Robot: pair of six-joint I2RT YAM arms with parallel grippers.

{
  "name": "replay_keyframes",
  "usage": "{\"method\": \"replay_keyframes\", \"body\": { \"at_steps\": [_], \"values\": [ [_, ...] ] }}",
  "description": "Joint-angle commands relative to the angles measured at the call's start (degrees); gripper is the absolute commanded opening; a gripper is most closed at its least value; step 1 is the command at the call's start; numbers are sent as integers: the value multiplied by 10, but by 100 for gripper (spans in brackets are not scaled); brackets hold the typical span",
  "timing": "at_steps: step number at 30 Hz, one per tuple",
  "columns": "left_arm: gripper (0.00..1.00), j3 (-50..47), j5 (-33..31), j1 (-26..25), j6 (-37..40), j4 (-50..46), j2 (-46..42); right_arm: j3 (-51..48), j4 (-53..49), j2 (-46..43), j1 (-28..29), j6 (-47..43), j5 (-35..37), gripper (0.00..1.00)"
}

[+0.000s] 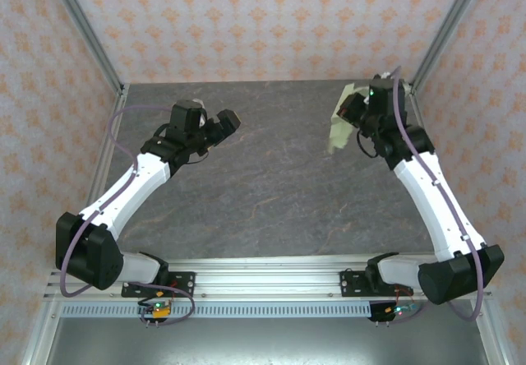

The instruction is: Fold the paper box

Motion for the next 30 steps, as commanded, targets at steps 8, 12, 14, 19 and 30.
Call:
{"method": "replay_keyframes", "body": {
  "at_steps": [8,12,14,19,30],
  "values": [
    [100,-30,25,20,0,-4,43,101,-205,148,139,-145,-10,4],
    [100,-38,42,25,27,0,55,54,-78,206,208,-72,-181,24],
    [100,-29,65,27,42,-7,70,54,-45,222,214,-42,-225,39],
    [100,-25,109,27,77,-21,96,79,-57,207,173,-51,-211,52],
    [98,-58,142,26,125,-61,117,-42,-72,177,33,-101,-191,55]
  ]
}}
